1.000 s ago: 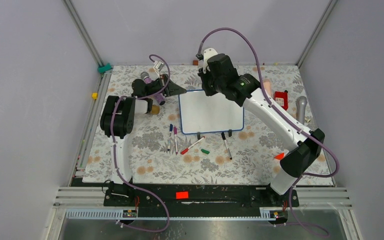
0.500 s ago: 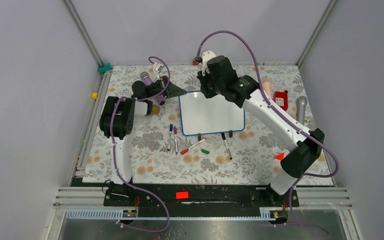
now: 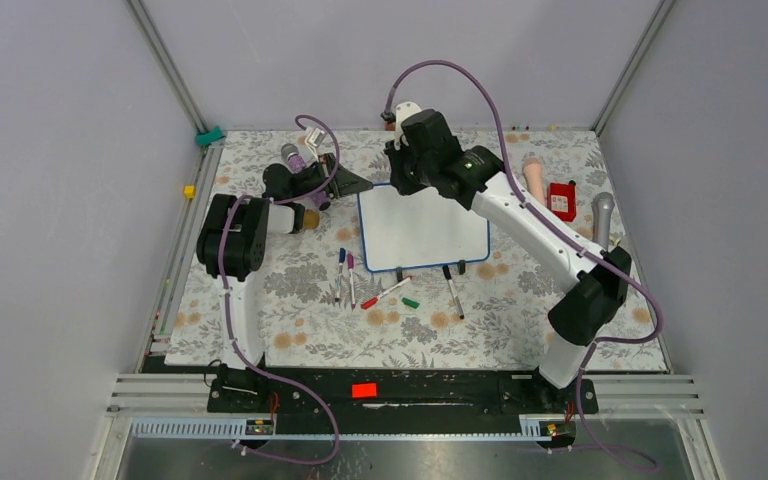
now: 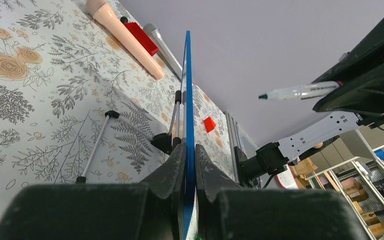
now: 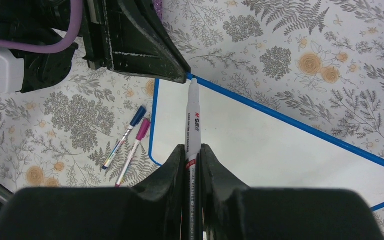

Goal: Write a sentence on the whiteboard

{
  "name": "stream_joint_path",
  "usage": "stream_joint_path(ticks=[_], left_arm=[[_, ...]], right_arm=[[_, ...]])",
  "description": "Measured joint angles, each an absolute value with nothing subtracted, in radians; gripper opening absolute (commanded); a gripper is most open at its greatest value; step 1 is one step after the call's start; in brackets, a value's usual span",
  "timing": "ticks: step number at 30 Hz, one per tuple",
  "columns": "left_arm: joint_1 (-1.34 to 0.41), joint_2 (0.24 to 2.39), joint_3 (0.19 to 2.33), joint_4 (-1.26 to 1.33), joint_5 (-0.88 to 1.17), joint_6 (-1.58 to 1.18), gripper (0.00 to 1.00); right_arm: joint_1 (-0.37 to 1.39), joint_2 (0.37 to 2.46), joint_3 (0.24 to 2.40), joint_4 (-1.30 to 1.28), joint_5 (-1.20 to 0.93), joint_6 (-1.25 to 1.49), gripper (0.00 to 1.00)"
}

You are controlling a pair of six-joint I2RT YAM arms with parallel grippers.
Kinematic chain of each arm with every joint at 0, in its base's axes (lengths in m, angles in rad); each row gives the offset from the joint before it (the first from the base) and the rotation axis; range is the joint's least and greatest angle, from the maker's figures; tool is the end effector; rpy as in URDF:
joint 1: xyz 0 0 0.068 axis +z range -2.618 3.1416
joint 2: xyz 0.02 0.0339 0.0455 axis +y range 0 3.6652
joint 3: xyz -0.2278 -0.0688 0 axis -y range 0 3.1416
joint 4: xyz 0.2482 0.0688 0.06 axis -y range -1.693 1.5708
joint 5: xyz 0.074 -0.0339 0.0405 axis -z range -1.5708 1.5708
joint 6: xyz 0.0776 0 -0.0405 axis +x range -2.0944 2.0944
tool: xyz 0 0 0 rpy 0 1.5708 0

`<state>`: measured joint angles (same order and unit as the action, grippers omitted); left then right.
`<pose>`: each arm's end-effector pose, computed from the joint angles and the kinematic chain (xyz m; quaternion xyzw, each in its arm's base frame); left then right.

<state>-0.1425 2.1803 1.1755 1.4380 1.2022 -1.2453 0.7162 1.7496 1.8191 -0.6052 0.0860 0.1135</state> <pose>0.4121 -0.1323 0.1658 0.1732 0.6280 -0.6786 0.3394 0.3318 0.2799 0.3375 -0.2374 0.8354 0.1650 0.4674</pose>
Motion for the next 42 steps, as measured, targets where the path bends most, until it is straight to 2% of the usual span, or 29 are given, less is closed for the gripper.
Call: stream_joint_path(ticks=[13,42], left_arm=[[-0.146,2.18,1.171,1.438,1.19,-1.24,0.0],[-0.135,2.15,1.11,1.439,1.166,-1.228,0.0]], right_arm=[[0.844,1.757,1.8,-0.655,0.162,0.113,0.0],[0.865,1.871,1.853,-0.689,0.254,0.05,0.0]])
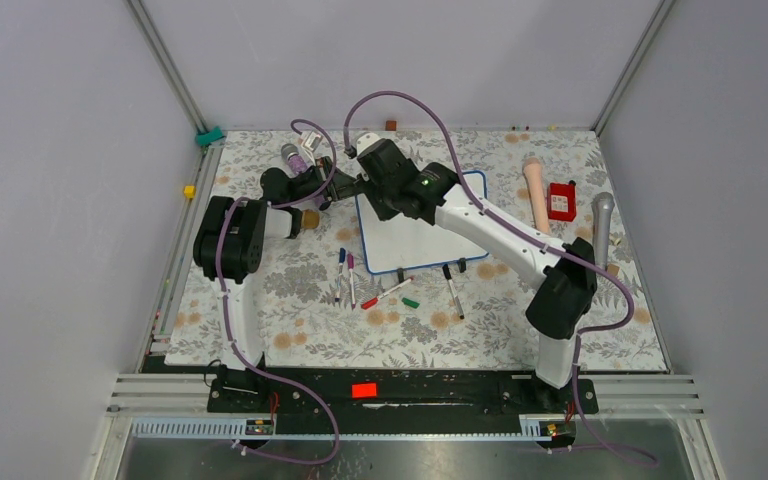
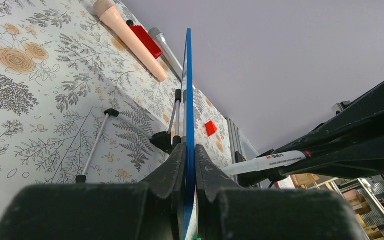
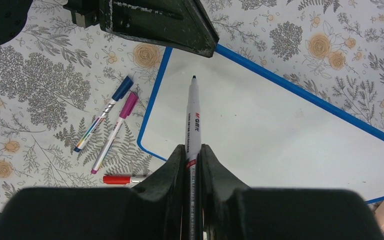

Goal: Write a sentence on the whiteboard

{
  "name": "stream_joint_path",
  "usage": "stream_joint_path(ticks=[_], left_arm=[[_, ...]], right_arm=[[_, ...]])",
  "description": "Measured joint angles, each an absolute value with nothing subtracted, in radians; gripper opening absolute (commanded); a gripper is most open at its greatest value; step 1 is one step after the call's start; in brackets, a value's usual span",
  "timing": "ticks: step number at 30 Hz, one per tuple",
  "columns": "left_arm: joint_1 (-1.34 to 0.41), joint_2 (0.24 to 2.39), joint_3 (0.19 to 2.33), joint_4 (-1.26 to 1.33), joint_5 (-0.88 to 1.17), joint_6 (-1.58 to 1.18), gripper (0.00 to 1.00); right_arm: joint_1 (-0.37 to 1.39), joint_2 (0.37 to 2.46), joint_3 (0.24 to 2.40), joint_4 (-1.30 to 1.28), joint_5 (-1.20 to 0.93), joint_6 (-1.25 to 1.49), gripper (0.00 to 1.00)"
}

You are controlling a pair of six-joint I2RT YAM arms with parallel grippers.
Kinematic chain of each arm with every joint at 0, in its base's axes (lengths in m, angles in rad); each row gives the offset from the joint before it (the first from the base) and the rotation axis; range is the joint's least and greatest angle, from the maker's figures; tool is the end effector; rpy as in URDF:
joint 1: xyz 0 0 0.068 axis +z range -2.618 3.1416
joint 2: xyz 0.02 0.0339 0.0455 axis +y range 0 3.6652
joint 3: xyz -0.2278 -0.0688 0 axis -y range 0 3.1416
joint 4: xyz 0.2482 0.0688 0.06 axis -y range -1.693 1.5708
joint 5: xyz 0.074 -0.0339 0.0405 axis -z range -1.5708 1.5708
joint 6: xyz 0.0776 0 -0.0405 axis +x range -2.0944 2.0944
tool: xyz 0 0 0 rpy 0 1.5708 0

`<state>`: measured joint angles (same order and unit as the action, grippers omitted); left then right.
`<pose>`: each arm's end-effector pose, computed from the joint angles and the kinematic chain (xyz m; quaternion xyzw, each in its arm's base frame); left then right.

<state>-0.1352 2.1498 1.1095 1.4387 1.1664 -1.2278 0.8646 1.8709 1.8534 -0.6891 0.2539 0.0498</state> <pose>0.4049 -0.1271 0.1610 0.1521 0.6329 -0.6746 0.3481 0.3068 0.3297 0.2900 -0.3082 0.8481 0.0802 0.4235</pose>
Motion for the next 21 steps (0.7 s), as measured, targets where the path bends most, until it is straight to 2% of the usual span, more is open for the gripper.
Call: stream_joint_path(ticks=[21], left_arm=[[-0.135,2.15,1.11,1.439,1.166,-1.227,0.0]], right_arm=[[0.865,1.896,1.871,-0.685,0.28,0.037,0.0]])
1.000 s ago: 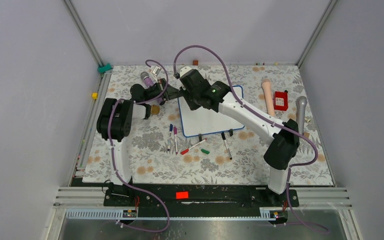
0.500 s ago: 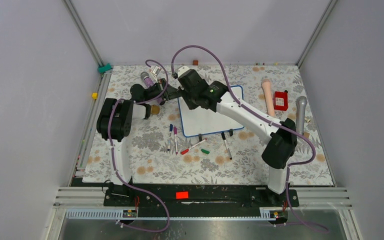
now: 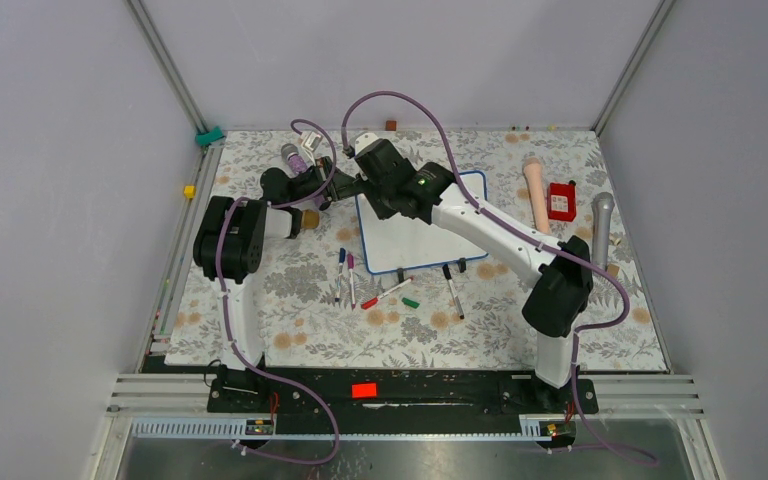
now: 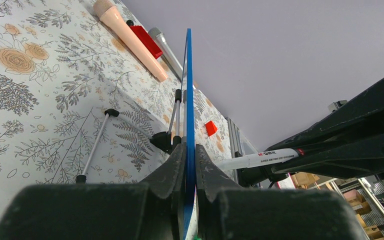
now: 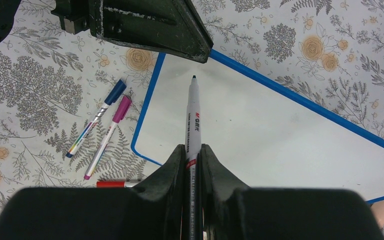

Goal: Write a sentence on the whiteboard

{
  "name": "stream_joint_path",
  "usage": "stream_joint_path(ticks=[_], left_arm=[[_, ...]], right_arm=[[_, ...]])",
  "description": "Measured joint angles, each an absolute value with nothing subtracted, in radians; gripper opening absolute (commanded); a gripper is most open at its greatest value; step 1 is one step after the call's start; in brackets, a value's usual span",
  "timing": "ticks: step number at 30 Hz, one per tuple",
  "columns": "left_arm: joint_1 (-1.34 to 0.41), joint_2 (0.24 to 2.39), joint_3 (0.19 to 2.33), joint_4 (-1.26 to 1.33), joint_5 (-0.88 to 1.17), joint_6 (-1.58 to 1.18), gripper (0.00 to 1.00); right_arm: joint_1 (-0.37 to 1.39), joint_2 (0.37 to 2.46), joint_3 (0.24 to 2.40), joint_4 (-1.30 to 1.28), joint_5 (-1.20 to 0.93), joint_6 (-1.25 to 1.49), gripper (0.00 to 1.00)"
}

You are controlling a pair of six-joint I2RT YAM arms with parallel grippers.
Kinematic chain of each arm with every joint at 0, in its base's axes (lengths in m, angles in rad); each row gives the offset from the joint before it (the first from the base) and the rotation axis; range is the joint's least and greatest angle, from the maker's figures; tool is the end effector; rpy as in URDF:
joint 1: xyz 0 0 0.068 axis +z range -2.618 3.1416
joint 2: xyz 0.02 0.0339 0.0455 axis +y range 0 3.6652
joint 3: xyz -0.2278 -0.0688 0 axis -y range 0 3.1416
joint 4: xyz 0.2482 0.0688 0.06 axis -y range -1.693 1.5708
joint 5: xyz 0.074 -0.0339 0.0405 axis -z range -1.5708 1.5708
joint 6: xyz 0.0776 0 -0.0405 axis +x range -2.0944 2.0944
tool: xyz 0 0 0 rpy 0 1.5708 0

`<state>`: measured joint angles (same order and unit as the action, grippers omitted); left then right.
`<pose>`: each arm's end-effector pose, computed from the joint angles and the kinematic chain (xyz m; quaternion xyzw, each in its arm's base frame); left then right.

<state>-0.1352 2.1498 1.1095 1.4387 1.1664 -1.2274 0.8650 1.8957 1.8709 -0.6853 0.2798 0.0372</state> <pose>0.4049 -0.1271 0.1610 0.1522 0.6329 -0.6746 0.3482 0.3114 0.3324 0.2863 -0.3087 0.8473 0.0660 0.4270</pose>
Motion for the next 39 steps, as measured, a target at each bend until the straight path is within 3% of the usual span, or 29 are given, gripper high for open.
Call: stream_joint_path(ticks=[39], left_arm=[[-0.132,2.148,1.103,1.439,1.166,-1.226,0.0]], right_arm=[[0.868,1.935,1.886,-0.644,0.245,0.022,0.0]])
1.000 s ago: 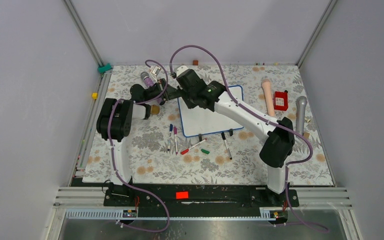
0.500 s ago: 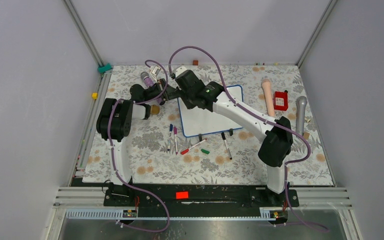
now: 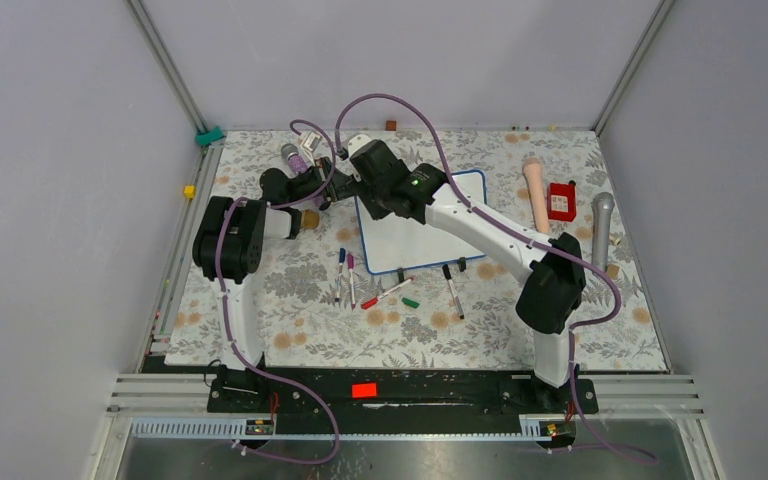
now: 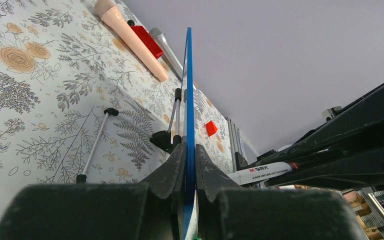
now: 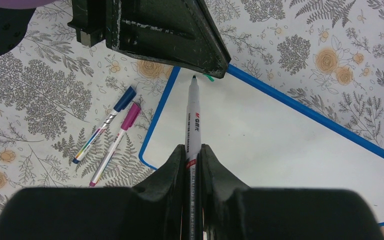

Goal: Write a sentence on the whiteboard

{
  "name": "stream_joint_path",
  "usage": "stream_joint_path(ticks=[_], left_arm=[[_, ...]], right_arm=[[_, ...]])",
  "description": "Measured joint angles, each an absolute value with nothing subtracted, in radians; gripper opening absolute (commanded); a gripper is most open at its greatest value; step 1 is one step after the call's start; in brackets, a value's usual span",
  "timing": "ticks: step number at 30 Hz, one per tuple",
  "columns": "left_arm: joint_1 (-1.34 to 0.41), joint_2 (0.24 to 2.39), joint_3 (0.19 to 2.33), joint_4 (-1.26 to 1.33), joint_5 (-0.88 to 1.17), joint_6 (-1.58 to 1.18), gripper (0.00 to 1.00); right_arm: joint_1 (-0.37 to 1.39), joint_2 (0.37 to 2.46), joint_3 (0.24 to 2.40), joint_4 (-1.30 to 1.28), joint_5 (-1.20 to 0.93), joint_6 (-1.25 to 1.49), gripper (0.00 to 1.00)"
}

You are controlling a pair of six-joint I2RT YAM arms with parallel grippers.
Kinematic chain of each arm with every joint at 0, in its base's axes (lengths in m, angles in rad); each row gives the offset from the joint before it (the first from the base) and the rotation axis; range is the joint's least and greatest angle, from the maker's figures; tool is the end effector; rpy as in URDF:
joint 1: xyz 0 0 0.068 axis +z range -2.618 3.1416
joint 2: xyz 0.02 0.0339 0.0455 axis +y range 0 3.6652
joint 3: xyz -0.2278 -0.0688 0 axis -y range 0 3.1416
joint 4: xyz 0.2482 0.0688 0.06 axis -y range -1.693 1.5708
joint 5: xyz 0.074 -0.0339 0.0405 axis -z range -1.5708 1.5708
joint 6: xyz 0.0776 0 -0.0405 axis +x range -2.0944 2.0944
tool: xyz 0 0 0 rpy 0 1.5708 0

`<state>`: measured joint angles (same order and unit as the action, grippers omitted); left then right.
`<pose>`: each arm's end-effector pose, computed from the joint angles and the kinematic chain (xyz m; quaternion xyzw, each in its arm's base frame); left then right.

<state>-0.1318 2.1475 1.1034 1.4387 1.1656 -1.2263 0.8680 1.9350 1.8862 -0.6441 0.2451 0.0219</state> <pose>0.4044 -0.1256 0.1603 0.1500 0.6338 -0.6739 0.3488 0.3161 0.3440 0.2788 -0.3215 0.8405 0.0817 0.4284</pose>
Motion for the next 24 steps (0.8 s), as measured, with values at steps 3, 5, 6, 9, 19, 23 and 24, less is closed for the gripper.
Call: stream_joint_path(ticks=[3,5,6,9,19,23,24], left_arm=[[-0.132,2.148,1.103,1.439,1.166,-1.226,0.0],[-0.132,2.148,1.103,1.439,1.166,-1.226,0.0],[-0.132,2.148,1.103,1.439,1.166,-1.226,0.0],[-0.132,2.148,1.103,1.439,1.166,-1.226,0.0],[-0.132,2.148,1.103,1.439,1.166,-1.226,0.0],[-0.132,2.148,1.103,1.439,1.166,-1.226,0.0],[-0.132,2.148,1.103,1.439,1.166,-1.226,0.0]], right_arm=[[0.868,1.935,1.88,-0.645,0.242,0.02,0.0],[0.868,1.935,1.874,-0.646,0.24,0.019,0.0],[0.868,1.935,1.871,-0.647,0.236,0.019,0.0],[0.868,1.935,1.868,-0.655,0.226,0.019,0.0],[0.868,1.935,1.867,-0.693,0.227,-0.003,0.0],[0.868,1.935,1.867,-0.708,0.237,-0.009,0.0],[0.868,1.935,1.867,-0.713,0.244,-0.011,0.0]])
